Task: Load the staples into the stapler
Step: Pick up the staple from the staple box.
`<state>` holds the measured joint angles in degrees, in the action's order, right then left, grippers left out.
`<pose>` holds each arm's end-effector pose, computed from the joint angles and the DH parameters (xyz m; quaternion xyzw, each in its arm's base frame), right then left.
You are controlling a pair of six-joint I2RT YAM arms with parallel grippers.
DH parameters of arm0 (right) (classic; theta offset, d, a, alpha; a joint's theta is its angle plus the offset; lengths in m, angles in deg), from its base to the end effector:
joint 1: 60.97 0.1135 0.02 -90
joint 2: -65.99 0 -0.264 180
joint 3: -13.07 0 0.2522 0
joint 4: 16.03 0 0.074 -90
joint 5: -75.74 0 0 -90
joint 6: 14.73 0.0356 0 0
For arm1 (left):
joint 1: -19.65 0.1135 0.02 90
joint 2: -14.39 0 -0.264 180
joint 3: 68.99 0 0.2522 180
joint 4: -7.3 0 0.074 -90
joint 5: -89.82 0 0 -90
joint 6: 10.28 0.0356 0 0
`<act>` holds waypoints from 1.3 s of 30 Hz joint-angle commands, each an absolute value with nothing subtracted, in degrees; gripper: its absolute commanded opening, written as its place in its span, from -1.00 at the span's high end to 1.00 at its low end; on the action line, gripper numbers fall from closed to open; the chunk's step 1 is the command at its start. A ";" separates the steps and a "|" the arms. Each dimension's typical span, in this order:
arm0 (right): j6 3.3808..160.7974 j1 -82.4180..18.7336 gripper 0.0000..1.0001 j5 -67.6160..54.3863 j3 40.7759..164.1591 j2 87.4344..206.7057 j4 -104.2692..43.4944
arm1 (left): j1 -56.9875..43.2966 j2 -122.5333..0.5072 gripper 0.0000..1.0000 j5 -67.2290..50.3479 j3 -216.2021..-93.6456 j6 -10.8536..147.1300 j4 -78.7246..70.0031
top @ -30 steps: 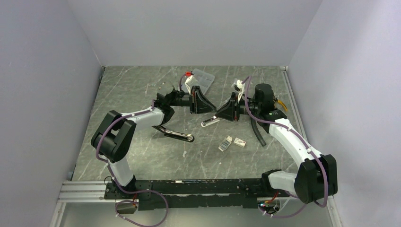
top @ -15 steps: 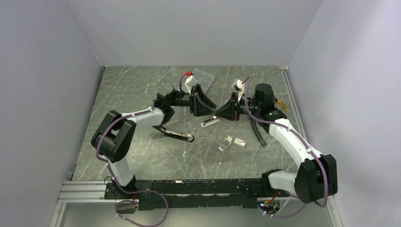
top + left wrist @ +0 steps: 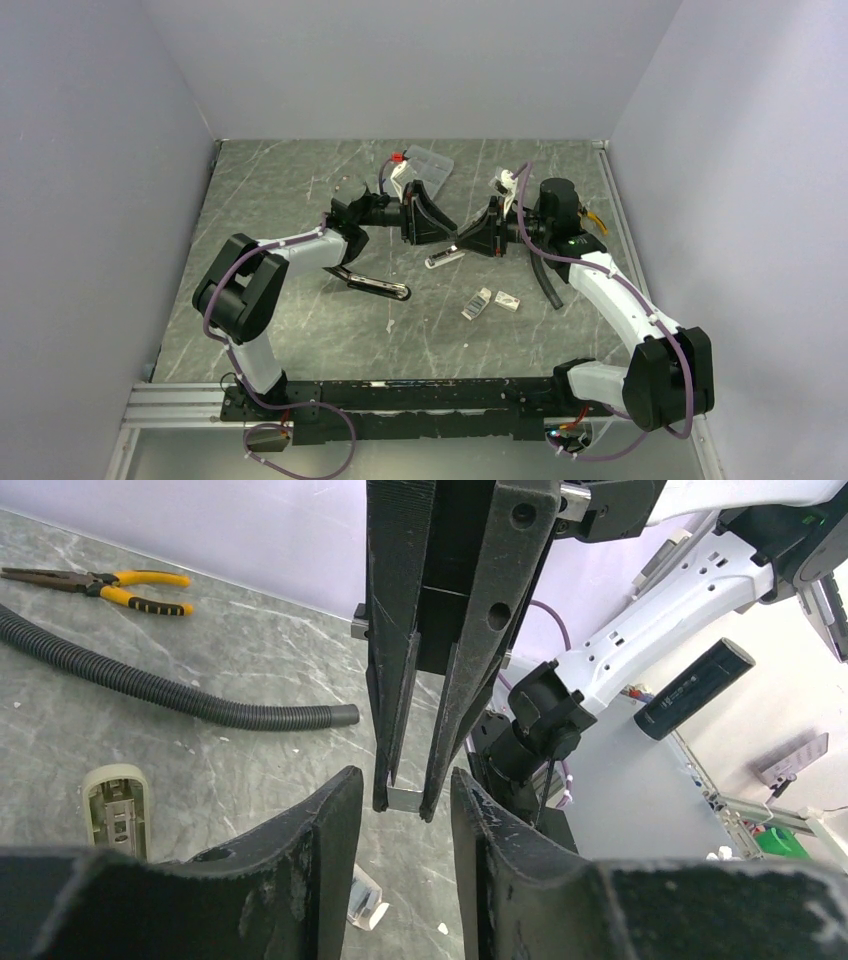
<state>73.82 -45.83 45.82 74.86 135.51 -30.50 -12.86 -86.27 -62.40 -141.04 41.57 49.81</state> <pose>0.2453 0.0983 0.2922 -0.3799 0.6707 0.4701 0.4299 0.3020 -0.2298 0.2739 0.3804 0.5471 -0.6497 0.3659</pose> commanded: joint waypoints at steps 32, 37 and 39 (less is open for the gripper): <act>74.80 -45.98 0.78 45.71 73.69 133.38 -25.19 | -13.56 -85.54 0.50 -62.82 -140.24 42.09 52.98; 75.10 -46.03 0.54 45.22 73.76 133.66 -25.19 | -13.61 -85.62 0.67 -63.17 -140.57 42.36 52.62; 74.83 -46.02 0.37 44.91 73.88 133.66 -25.65 | -13.66 -85.57 0.75 -63.53 -140.82 42.85 52.07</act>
